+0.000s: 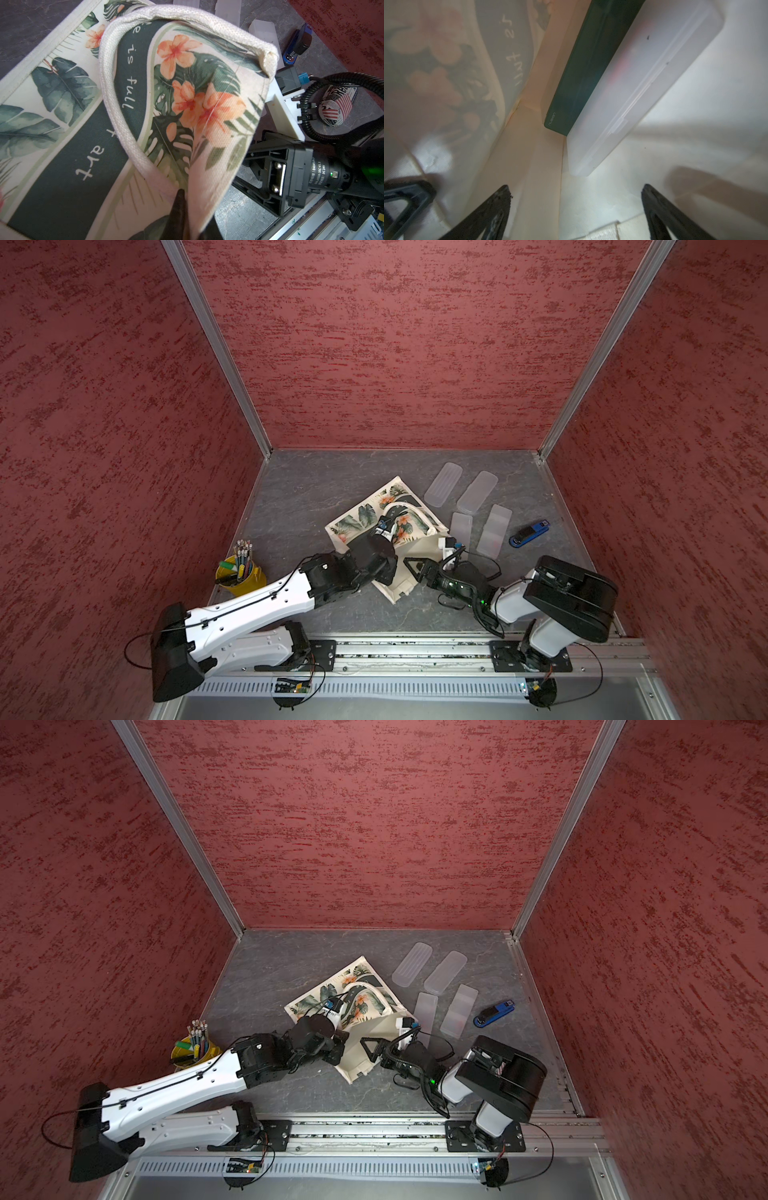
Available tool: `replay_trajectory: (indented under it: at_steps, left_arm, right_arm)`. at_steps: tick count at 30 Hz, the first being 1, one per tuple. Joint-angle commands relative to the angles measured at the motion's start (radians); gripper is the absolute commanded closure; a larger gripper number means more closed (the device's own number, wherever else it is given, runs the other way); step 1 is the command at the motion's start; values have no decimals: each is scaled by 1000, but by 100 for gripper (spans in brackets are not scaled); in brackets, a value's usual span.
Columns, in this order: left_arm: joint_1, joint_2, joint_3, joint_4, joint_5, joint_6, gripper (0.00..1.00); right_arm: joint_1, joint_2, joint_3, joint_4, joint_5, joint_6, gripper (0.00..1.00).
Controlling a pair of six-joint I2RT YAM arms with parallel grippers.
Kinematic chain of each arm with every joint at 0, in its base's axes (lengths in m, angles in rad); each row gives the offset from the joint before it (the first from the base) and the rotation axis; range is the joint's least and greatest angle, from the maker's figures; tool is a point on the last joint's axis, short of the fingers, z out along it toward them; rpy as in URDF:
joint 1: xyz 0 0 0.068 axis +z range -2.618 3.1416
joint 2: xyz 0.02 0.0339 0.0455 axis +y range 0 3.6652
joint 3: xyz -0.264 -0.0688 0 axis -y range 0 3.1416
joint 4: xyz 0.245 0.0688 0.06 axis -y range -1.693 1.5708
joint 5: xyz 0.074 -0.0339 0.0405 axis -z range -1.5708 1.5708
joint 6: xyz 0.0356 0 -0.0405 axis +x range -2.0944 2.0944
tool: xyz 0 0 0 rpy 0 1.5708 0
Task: Take out the pencil case from the canvas bag
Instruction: Pick up the pencil case from the canvas bag.
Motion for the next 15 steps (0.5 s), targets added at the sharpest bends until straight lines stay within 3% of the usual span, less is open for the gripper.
replay_trajectory:
  at_steps: [1,10,15]
  left_arm:
    - [-17,-36,6,38,18,8,100]
    - [-27,-59,4,29,10,7,100]
    - [-37,-59,5,38,6,-1,100]
  right_arm:
    - [-4,3,18,62,4,37,1]
    - [-5,13,54,-5,20,59,1]
    - [-6,71,69,1,24,139,2]
